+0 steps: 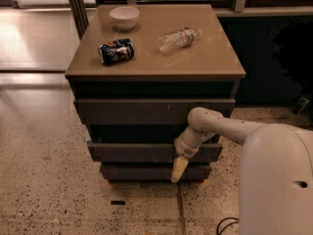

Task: Open middle drawer

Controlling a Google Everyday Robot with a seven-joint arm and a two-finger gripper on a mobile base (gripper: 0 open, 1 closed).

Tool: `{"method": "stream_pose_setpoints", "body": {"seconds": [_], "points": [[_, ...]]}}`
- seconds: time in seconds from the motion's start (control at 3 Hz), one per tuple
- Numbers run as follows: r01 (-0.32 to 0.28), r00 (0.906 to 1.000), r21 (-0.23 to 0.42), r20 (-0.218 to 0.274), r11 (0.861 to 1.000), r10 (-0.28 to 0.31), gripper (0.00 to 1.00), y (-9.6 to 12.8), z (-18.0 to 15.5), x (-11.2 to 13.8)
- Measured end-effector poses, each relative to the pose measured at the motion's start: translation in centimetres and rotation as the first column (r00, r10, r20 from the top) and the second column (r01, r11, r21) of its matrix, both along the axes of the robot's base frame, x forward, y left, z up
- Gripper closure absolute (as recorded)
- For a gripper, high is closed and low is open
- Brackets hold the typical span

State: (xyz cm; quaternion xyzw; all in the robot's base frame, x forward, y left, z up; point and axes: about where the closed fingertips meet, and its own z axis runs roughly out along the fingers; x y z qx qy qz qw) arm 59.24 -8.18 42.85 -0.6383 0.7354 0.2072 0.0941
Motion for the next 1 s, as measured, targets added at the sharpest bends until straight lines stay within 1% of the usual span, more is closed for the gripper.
{"method": "stream_pose_setpoints", "body": {"seconds": [0.33,0.67,1.0], "points": [[-0.01,0.9996,0.015,-0.025,1.0,0.01,0.0,0.0,0.6,-1.3],[-0.044,0.9945,0.028,-0.094,0.999,0.046,0.0,0.0,2.3,-5.8],[-0.045,0.9939,0.032,-0.099,0.998,0.048,0.0,0.0,2.2,-5.9]]}}
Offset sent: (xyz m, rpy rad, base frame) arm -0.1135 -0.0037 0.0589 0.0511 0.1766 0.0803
